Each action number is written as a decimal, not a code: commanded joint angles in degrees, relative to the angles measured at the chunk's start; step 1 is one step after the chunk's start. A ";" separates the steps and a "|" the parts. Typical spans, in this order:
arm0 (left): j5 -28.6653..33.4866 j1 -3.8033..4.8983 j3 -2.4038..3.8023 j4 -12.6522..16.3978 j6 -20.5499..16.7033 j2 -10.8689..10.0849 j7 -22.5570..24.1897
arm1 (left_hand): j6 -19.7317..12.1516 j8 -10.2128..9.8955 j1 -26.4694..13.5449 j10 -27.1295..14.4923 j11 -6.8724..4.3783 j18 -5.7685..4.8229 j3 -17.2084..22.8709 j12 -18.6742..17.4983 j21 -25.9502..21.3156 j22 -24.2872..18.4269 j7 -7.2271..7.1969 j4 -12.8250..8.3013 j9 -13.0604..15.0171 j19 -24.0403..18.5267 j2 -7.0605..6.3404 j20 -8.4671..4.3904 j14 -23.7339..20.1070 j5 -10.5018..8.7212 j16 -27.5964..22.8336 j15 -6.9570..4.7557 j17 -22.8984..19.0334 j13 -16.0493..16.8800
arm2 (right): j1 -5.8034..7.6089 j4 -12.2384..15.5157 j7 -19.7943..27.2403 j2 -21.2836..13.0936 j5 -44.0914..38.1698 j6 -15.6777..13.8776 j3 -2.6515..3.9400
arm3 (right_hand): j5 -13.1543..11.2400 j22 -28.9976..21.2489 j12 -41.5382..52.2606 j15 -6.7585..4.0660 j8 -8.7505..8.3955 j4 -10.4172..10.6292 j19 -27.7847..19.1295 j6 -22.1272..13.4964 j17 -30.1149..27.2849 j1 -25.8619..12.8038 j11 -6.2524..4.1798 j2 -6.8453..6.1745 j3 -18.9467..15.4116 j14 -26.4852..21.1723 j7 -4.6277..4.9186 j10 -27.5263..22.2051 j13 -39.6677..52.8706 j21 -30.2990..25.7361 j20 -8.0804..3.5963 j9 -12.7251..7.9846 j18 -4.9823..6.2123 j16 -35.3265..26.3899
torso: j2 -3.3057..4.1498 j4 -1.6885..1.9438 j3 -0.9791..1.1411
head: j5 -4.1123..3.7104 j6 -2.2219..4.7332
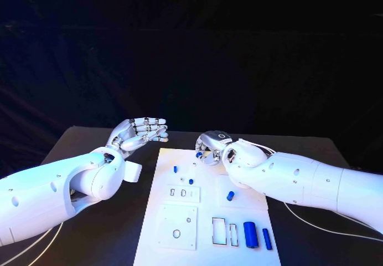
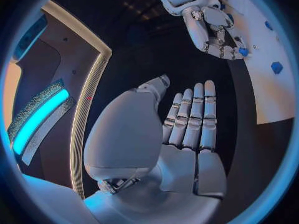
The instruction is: Assemble the parts on the task board
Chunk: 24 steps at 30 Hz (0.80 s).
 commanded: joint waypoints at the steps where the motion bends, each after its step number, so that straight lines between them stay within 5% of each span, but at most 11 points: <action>1: 0.44 0.14 0.06 -0.01 -0.08 0.17 0.50 | -0.25 -0.39 -0.50 -0.30 0.03 0.25 -0.06 -0.04 -0.30 -0.07 3.11 -0.23 -0.05 -0.54 0.18 -0.06 -0.45 -0.15 -0.41 0.03 0.11 0.00 | -0.27 -0.34 0.26 0.42 -0.26 2.08 -0.06 | 0.12 -0.11 0.13 0.15 0.01 0.28 -0.32 -0.40 -0.03 -0.59 0.00 -0.15 0.03 2.70 0.01 -0.26 0.23 0.06 0.09 0.11 -1.08 0.36 | 0.04 -0.03 -0.03 | 0.08 -0.04; 19: 0.45 0.33 0.06 -0.01 0.06 0.32 0.35 | -0.29 -0.41 -0.50 -0.38 0.06 0.27 -0.07 -0.02 -0.34 -0.10 3.14 -0.26 -0.06 -0.62 0.21 -0.02 -0.51 -0.15 -0.44 0.05 0.15 0.00 | -0.90 -2.65 -0.79 2.16 -0.10 0.43 -0.11 | 0.17 -1.34 -0.14 0.81 -0.69 0.49 -1.30 -2.15 -0.67 -1.38 0.83 -0.86 0.64 2.45 0.73 -2.97 -0.30 -1.04 0.66 0.68 -0.77 0.21 | 0.05 -0.03 -0.04 | 0.22 -0.07; 24: 0.45 0.35 0.06 -0.01 0.15 0.34 0.30 | -0.30 -0.41 -0.49 -0.39 0.07 0.28 -0.08 -0.01 -0.34 -0.11 3.15 -0.27 -0.06 -0.64 0.22 -0.01 -0.52 -0.15 -0.44 0.06 0.17 0.01 | -0.93 -2.64 -0.46 2.28 0.08 0.79 -0.11 | 0.16 -3.86 -0.11 1.46 -2.27 0.82 -2.94 -4.85 -2.56 -2.33 1.56 -2.15 0.77 1.88 1.16 -6.35 -1.03 -3.13 1.27 0.66 -0.20 -0.66 | 0.02 -0.03 -0.03 | 0.29 -0.10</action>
